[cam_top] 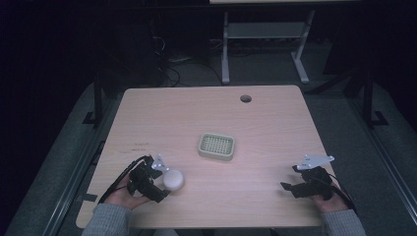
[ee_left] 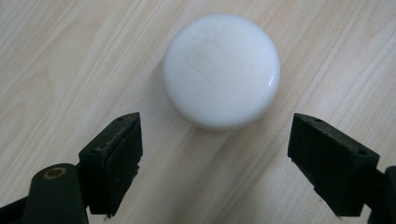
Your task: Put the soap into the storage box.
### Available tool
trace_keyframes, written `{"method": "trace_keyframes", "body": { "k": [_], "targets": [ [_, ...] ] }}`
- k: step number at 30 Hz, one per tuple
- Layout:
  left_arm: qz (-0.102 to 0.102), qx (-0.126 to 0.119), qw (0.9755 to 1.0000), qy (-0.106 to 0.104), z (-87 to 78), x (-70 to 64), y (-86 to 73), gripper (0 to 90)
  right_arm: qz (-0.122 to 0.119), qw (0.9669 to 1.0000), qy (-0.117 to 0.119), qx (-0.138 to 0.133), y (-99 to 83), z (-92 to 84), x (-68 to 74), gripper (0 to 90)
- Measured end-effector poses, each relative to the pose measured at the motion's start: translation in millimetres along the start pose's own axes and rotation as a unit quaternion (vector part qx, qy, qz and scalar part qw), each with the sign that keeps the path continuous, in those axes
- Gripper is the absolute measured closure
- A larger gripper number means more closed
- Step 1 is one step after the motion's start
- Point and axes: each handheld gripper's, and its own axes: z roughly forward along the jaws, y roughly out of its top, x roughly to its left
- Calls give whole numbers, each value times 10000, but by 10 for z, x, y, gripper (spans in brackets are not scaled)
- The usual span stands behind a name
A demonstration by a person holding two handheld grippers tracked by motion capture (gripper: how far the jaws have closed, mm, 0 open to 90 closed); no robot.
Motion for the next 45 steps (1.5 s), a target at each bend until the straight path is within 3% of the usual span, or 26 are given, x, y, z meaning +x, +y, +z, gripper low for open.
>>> {"method": "trace_keyframes", "body": {
  "k": [21,45],
  "targets": [
    [196,229,9995,-94,129,9,216,177,11,10000,63,20,3,3,-1,220],
    [171,492,9984,-235,298,58,351,177,4,10000,88,34,9,8,9,220]
  ]
}}
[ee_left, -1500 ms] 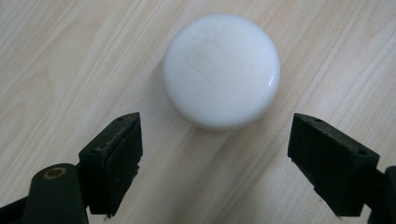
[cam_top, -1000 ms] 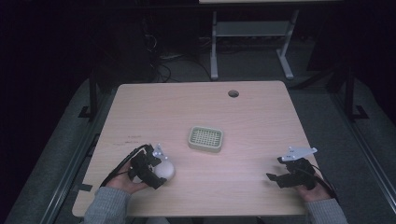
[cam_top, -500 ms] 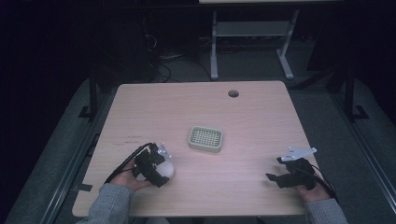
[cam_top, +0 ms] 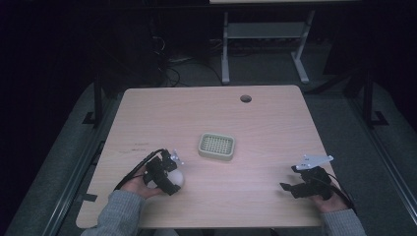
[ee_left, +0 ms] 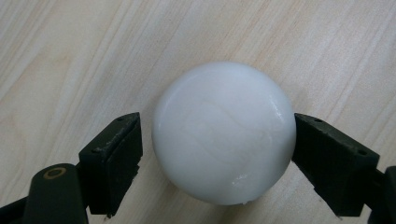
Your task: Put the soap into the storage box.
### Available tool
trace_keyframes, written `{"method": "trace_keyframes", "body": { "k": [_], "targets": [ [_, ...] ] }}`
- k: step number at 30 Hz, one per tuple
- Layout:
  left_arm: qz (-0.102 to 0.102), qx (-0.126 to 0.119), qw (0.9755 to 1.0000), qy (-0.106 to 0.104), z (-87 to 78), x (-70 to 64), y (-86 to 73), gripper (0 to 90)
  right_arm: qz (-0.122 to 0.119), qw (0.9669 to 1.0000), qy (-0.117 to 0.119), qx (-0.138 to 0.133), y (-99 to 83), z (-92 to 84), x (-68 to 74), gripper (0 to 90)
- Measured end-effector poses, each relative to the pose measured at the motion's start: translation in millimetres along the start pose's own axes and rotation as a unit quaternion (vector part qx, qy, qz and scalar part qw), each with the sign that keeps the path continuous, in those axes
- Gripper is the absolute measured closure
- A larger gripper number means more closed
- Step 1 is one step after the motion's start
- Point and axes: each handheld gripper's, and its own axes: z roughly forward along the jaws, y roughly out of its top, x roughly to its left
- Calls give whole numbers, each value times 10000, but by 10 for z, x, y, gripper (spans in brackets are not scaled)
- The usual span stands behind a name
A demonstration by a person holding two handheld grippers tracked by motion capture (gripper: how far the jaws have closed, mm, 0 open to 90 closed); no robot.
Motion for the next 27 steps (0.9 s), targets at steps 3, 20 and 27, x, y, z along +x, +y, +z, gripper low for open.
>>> {"method": "trace_keyframes", "body": {
  "k": [3,20,27],
  "targets": [
    [2,20,10000,-18,15,4,10,174,-17,10000,-2,-2,2,3,1,220],
    [3,243,9995,-186,111,29,47,177,-34,10000,22,5,8,6,8,220],
    [-38,296,9994,-202,142,43,30,182,-40,10000,20,0,10,7,12,220]
  ]
}}
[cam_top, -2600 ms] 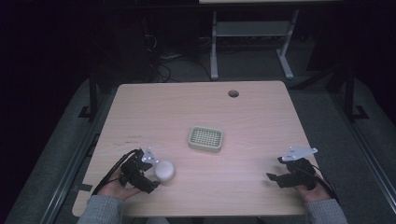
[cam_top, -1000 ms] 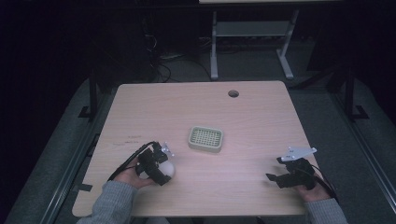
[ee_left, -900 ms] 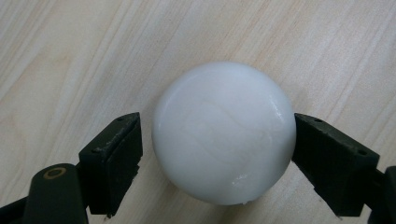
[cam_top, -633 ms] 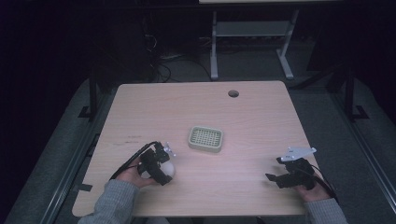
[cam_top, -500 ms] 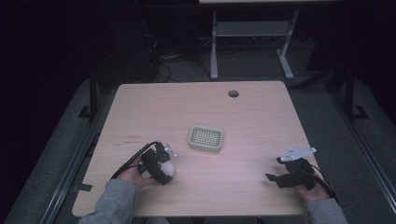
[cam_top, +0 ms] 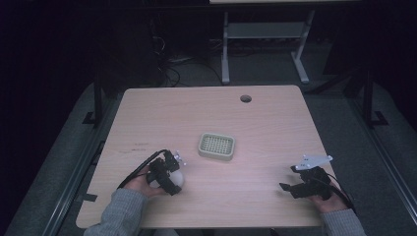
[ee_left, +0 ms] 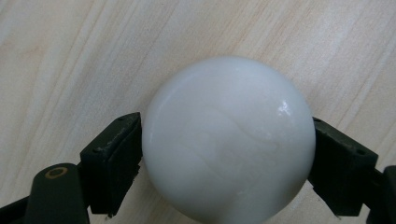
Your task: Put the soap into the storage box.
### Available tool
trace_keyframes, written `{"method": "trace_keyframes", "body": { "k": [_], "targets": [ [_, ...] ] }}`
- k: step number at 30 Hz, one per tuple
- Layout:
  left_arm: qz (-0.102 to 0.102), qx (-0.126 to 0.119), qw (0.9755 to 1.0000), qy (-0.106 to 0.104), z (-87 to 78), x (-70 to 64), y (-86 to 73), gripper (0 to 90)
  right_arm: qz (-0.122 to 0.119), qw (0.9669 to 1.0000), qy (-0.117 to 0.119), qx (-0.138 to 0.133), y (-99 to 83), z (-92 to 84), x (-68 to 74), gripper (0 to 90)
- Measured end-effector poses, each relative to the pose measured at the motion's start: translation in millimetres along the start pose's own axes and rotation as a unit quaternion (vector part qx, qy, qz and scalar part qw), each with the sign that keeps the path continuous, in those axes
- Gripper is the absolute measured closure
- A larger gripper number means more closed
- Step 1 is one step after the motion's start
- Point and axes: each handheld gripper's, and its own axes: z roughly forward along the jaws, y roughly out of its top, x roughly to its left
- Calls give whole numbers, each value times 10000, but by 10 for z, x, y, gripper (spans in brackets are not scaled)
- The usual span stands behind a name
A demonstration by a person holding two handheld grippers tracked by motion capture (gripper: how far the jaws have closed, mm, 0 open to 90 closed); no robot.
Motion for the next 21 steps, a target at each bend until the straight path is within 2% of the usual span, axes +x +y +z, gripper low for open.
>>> {"method": "trace_keyframes", "body": {
  "k": [7,21],
  "targets": [
    [-1,0,9999,-113,1,5,8,225,-6,10000,-3,-8,0,-1,-2,220],
    [-52,9,9999,-163,-6,22,5,237,2,10000,-12,-14,0,-5,-2,220]
  ]
}}
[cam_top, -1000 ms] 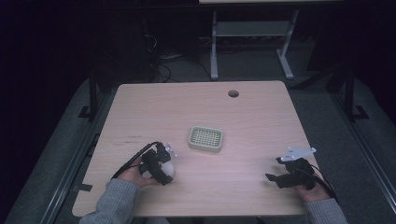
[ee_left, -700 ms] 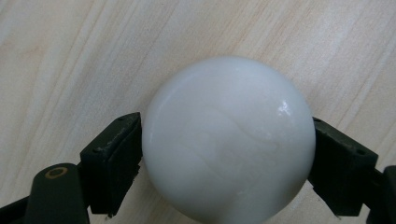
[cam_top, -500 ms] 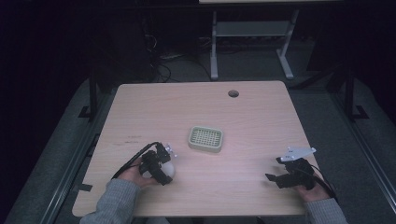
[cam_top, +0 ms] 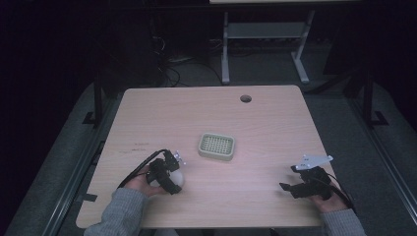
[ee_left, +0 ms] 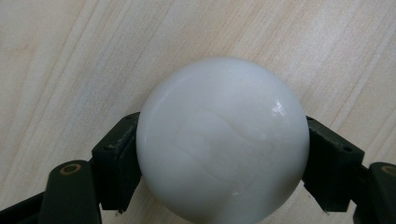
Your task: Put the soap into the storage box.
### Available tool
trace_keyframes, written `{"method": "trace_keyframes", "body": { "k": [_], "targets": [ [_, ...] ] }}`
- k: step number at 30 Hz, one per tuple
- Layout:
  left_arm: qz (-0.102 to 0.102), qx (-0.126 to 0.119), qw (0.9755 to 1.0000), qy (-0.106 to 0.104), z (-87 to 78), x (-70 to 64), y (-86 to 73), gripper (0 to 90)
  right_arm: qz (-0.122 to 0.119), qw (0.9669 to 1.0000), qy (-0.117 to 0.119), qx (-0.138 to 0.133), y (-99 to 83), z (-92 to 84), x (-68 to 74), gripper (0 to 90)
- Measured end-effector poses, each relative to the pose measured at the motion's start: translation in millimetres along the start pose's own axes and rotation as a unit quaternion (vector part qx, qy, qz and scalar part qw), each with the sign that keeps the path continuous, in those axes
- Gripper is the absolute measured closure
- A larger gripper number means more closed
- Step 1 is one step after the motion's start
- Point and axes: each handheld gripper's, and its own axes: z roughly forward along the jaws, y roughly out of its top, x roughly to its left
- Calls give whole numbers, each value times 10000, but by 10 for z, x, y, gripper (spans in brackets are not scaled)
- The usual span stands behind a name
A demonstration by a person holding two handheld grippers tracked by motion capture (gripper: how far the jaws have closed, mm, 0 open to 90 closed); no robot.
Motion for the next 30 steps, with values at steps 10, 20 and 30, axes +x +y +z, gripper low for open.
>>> {"method": "trace_keyframes", "body": {
  "k": [10,20,30],
  "targets": [
    [44,15,10000,-23,-35,-27,24,237,21,10000,4,-39,-2,-5,-6,220],
    [142,-35,9999,50,-150,-65,99,237,24,10000,11,-22,-1,1,-11,220],
    [173,-55,9998,48,-204,-45,188,237,0,10000,27,-16,5,9,-16,219]
  ]
}}
